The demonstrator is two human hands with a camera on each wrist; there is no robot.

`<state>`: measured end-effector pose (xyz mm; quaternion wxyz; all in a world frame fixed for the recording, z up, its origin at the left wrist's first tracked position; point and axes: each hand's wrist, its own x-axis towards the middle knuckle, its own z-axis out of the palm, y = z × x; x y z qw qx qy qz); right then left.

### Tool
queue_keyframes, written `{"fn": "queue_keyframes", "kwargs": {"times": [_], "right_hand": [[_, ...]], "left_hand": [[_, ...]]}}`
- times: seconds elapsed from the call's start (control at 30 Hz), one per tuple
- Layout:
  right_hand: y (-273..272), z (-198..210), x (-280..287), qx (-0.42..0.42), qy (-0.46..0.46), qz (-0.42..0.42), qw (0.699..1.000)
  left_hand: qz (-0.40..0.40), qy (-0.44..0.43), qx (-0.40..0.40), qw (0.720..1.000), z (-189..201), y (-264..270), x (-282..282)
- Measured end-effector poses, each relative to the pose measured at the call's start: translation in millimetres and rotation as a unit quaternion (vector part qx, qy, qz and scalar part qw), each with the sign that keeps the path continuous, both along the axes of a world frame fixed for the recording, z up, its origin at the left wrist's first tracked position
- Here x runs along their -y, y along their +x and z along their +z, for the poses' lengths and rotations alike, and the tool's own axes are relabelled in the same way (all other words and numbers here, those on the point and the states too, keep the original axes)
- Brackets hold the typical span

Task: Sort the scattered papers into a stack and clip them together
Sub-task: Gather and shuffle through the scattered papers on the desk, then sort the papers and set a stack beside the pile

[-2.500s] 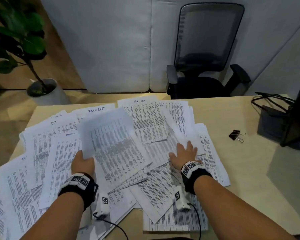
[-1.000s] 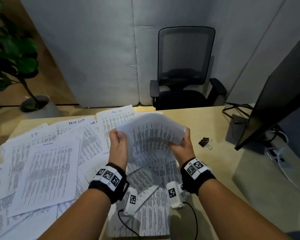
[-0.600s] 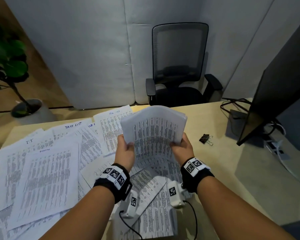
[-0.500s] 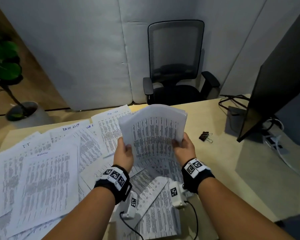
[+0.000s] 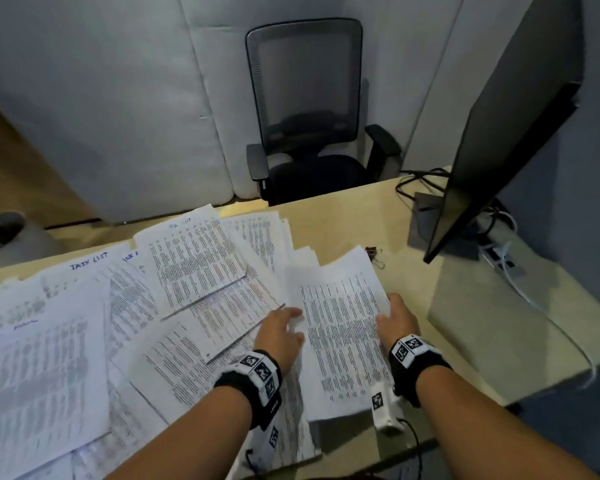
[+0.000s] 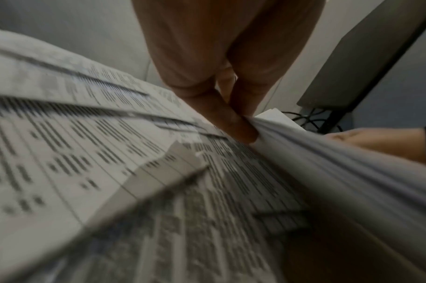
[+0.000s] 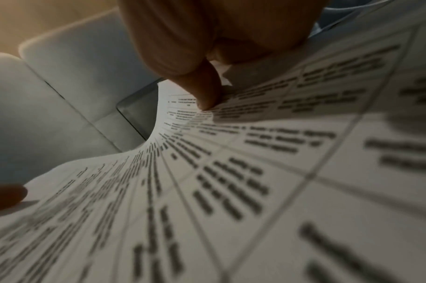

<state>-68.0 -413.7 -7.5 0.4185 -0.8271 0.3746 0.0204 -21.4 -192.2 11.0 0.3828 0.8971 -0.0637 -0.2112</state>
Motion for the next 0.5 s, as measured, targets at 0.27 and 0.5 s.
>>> {"fn": "queue_keyframes", "kwargs": {"times": [0.27, 0.5], "right_hand": [[-35, -12, 83, -0.005, 0.009, -0.032, 0.999], [-24, -28, 104, -0.017, -0.025, 0.02, 0.999]], "left_hand": [[-0.096, 0.04, -0.039, 0.994, -30, -28, 81], [-0.075, 0.078, -0.01, 0.994, -45, -31, 97]]}}
